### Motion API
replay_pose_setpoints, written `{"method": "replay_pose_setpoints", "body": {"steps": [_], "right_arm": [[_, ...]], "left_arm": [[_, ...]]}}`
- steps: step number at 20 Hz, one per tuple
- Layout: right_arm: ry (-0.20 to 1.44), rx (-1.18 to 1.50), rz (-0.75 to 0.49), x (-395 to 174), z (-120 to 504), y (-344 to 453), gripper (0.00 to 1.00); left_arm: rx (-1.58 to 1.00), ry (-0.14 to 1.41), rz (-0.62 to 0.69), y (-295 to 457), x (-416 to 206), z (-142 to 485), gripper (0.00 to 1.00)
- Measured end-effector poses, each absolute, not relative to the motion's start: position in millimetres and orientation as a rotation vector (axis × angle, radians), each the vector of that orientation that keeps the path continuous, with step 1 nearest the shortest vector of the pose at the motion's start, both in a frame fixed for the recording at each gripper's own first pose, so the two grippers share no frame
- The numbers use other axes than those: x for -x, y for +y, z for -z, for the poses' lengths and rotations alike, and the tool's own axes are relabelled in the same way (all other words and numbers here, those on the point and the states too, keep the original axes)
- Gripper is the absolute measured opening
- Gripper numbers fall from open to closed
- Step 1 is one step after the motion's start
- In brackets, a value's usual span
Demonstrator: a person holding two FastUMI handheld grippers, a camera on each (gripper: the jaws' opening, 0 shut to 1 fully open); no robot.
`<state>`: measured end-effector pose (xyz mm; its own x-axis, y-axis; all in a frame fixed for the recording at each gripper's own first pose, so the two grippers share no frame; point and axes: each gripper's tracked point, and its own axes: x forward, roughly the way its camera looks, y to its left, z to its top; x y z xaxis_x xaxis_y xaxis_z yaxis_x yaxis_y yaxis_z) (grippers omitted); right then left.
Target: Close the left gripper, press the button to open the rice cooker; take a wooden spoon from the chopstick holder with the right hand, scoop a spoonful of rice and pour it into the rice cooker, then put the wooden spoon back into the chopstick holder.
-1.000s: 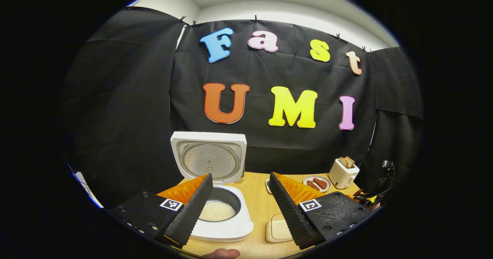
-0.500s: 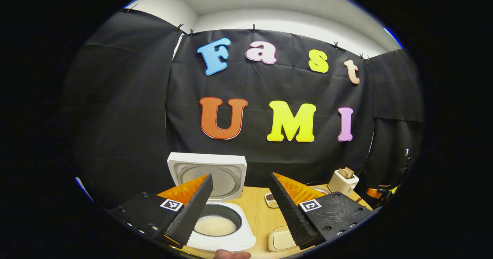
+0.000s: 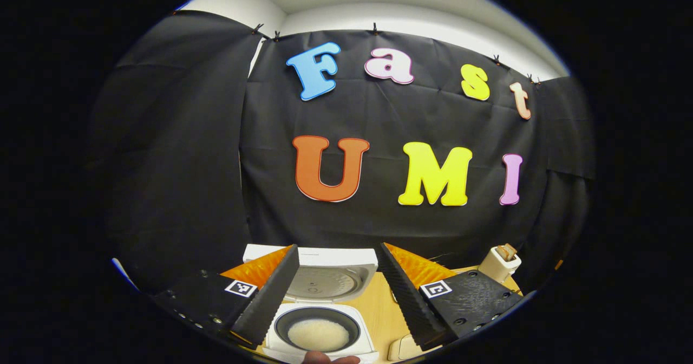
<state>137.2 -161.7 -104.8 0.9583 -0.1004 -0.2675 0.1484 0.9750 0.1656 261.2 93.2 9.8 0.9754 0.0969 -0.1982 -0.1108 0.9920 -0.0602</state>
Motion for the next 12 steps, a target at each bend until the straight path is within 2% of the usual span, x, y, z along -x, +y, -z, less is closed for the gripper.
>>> {"method": "replay_pose_setpoints", "body": {"steps": [5,12], "right_arm": [[0.257,-0.208,0.149,-109.9,102.8,-155.4,0.99],[0.276,-0.238,0.207,-93.6,106.6,-170.1,1.0]], "left_arm": [[0.064,0.32,-0.132,113.0,-301.0,26.7,0.94],[0.067,0.36,-0.177,139.5,-344.5,41.8,0.94]]}}
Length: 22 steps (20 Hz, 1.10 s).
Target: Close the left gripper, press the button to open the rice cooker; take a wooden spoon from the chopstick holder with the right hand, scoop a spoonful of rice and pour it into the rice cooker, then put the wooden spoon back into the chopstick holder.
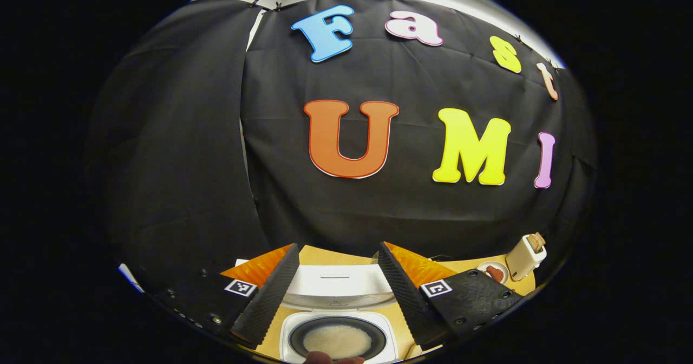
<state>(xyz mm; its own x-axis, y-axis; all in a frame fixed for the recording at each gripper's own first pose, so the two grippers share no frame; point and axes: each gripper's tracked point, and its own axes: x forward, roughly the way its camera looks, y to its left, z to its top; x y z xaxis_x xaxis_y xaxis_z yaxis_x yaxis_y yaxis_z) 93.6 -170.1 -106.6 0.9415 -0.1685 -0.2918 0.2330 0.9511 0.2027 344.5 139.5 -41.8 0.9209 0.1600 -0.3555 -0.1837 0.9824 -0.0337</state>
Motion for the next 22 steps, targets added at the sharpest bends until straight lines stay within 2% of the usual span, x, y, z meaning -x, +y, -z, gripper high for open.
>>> {"method": "replay_pose_setpoints", "body": {"steps": [4,11,16,22], "right_arm": [[0.273,-0.253,0.198,-99.7,105.6,-161.4,0.99],[0.28,-0.256,0.115,-109.4,112.6,-130.0,0.97],[0.314,-0.293,0.049,-114.5,130.7,-103.5,0.99],[0.325,-0.251,-0.037,-117.5,131.5,-67.0,0.99]], "left_arm": [[0.072,0.413,-0.169,139.6,-350.4,57.4,0.95],[0.054,0.461,-0.157,138.9,-337.2,66.4,0.96],[0.067,0.514,-0.13,121.6,-284.0,77.8,0.96],[0.1,0.615,-0.089,99.1,-213.4,120.8,0.96]]}}
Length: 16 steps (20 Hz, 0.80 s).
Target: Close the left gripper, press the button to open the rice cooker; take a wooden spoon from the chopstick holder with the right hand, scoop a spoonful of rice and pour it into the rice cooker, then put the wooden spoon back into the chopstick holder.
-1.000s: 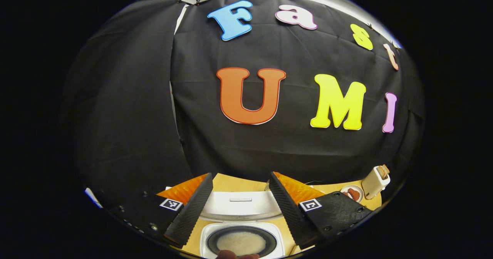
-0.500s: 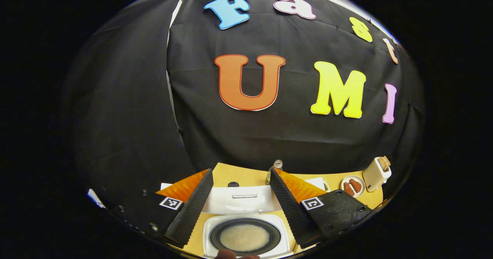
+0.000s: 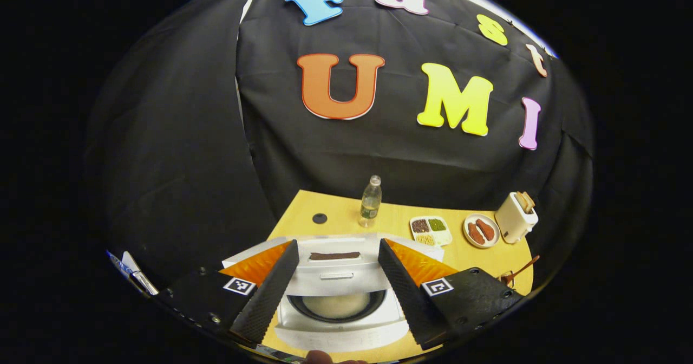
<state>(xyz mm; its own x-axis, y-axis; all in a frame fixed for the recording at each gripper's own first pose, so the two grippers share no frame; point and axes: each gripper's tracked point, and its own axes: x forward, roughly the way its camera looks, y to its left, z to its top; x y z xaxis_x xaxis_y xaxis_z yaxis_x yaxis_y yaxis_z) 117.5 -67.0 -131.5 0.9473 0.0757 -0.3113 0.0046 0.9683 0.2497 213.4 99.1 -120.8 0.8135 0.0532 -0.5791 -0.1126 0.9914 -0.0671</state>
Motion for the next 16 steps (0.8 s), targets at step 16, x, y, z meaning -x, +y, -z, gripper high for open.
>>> {"method": "replay_pose_setpoints", "body": {"steps": [16], "right_arm": [[0.349,-0.15,-0.154,-115.3,129.9,-21.9,0.99]], "left_arm": [[0.213,0.836,-0.089,83.3,-136.8,218.4,0.97]]}}
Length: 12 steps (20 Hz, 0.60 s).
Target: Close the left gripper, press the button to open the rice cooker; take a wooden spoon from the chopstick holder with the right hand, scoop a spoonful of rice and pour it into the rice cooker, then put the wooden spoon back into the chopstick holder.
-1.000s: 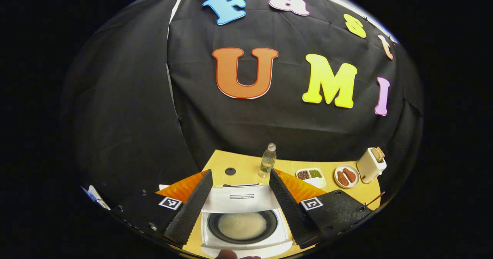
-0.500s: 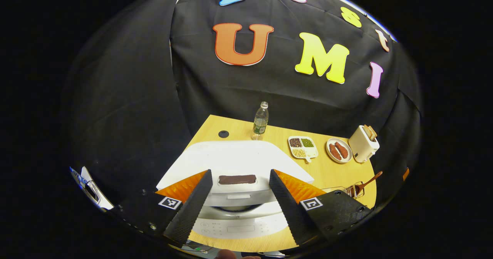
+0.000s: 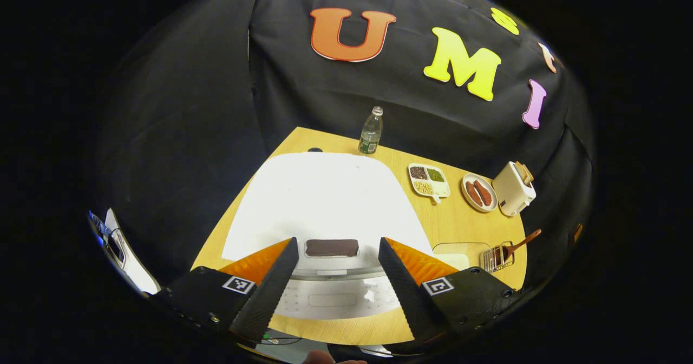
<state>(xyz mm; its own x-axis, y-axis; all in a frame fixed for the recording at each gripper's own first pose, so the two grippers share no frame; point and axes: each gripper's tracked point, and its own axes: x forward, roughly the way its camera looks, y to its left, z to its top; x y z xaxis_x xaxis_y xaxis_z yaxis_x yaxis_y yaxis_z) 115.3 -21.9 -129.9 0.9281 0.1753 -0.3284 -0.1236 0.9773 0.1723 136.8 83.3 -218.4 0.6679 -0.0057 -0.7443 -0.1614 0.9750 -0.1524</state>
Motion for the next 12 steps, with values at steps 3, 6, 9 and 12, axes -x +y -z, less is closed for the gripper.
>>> {"method": "replay_pose_setpoints", "body": {"steps": [3,6,9,12], "right_arm": [[0.346,-0.147,-0.157,-116.1,128.1,-22.3,0.99],[0.351,-0.163,-0.163,-115.2,131.8,-18.6,0.99],[0.349,-0.186,-0.167,-113.8,133.4,-15.0,1.0],[0.354,-0.208,-0.154,-111.0,139.5,-17.2,0.99]], "left_arm": [[0.233,0.88,-0.092,78.5,-130.7,237.8,0.97],[0.222,0.884,-0.094,79.9,-129.8,240.3,0.97],[0.252,0.907,-0.11,80.7,-127.4,241.1,0.98],[0.235,0.936,-0.101,79.9,-126.9,245.9,0.98]]}}
